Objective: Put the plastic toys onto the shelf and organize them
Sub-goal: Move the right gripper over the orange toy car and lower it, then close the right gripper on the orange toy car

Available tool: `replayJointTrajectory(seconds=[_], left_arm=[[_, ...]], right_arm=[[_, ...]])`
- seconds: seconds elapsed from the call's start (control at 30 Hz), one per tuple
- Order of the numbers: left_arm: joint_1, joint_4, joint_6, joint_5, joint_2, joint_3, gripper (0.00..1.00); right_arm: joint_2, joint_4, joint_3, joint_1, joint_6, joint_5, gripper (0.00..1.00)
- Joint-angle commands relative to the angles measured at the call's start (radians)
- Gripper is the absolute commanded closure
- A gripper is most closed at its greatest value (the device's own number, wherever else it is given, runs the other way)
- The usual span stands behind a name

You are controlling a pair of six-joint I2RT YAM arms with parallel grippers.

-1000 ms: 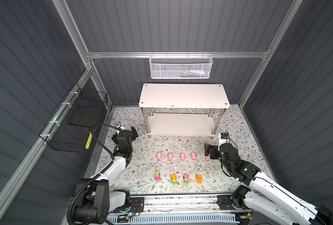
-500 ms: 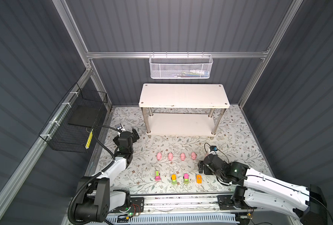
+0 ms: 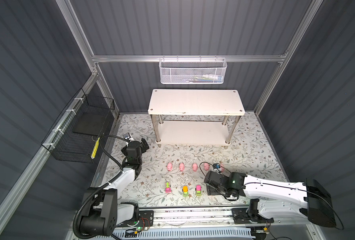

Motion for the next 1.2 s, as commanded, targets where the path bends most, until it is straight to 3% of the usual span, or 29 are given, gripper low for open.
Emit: replayJointTrajectory(seconds=[0.0,0.53,1.17], left_arm=[[-0.004,0.018,-0.013,0.006,-0.012,-0.017,0.00],[-0.004,0.049,-0.031,0.016,0.007,-0.039,0.00],[-0.004,0.061,-0.037,0.020,0.020,-0.041,0.00]], right_arm=[[0.016,-0.016,0.011,0.004,0.029,-0.019,0.24],[0.093,0.094,-0.024,-0.011,0.011,-0.117,0.43],[0.079,0.072,-0.047,-0.032,0.060,-0.133,0.44]])
